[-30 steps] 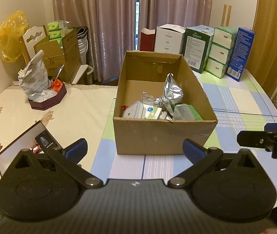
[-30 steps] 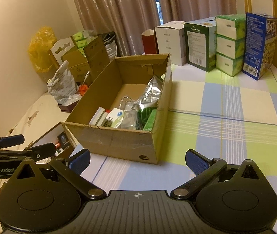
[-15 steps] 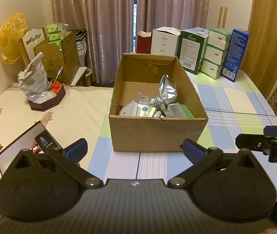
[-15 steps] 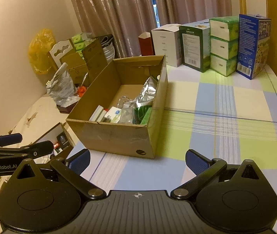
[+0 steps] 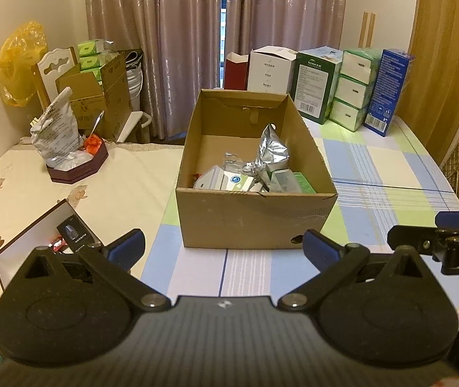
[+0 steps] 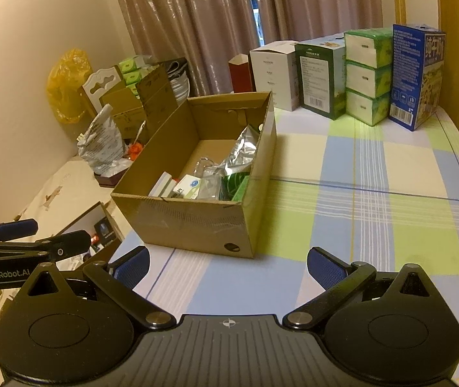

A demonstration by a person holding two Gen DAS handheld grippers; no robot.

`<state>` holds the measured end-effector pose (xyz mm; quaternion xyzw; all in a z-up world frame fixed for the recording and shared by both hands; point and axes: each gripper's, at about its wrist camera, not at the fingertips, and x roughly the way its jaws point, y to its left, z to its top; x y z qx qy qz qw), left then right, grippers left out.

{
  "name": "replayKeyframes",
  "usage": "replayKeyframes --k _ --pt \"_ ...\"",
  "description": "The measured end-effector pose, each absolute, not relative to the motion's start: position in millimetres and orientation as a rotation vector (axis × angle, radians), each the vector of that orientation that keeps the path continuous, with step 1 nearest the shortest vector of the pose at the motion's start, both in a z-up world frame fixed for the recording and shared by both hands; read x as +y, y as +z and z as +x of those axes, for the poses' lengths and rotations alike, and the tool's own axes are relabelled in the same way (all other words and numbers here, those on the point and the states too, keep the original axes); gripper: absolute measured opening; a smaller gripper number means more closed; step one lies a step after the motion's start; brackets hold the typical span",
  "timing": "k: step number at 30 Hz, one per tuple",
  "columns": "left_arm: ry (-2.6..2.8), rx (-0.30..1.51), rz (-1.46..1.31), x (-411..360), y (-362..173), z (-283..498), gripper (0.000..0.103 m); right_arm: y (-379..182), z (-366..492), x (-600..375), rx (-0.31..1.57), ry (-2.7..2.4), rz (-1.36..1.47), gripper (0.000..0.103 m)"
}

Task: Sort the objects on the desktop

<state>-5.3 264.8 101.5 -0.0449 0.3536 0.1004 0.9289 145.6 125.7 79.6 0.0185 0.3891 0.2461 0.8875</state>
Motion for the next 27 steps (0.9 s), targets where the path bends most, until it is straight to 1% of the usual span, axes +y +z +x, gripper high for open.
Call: replayKeyframes --k 21,27 --pt "0.204 0.730 -0.104 266.5 99.8 -6.8 0.102 78.9 142.9 129.2 0.808 0.512 0.035 0.101" --pt "0.186 0.711 -0.144 267.4 99.8 -10.0 0.102 78.3 142.3 129.3 0.810 0.512 0.033 0.101"
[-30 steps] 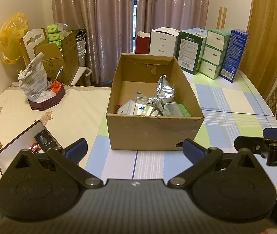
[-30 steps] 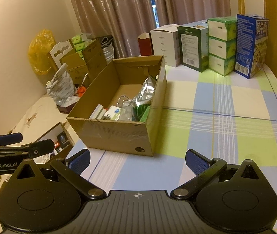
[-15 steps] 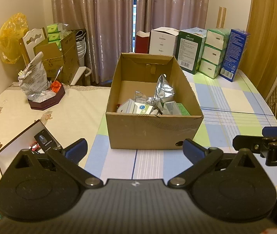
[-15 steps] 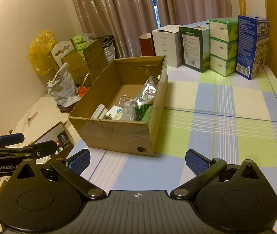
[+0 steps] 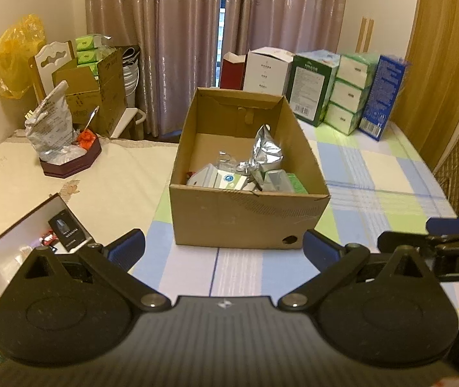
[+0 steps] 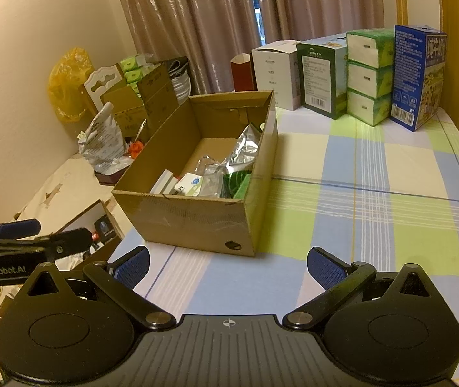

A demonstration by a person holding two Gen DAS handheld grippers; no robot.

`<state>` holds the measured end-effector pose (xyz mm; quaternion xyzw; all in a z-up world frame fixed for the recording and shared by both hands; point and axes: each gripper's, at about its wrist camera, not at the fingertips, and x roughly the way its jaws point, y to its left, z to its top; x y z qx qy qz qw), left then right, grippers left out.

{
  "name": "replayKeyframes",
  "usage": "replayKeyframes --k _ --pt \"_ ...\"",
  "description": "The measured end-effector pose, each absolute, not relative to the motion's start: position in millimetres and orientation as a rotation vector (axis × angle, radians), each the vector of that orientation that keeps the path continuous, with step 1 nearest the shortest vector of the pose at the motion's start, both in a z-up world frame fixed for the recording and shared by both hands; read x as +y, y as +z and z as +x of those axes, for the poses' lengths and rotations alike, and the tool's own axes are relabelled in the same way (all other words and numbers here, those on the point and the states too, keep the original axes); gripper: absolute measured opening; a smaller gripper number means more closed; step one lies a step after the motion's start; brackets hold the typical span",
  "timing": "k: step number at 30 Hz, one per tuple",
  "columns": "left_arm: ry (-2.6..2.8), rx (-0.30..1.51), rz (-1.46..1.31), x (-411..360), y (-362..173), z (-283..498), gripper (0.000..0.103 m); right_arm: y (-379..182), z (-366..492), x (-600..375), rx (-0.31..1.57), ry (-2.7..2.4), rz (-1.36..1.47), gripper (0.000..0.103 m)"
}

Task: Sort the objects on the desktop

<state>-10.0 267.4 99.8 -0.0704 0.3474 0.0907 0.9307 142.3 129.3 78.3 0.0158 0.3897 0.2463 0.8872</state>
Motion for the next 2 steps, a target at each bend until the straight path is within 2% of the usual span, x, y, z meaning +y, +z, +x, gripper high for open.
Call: replayKeyframes --k 2 --pt "0.187 0.703 -0.142 266.5 99.4 -12.2 0.102 77.1 140.9 128.7 0.810 0.514 0.026 0.101"
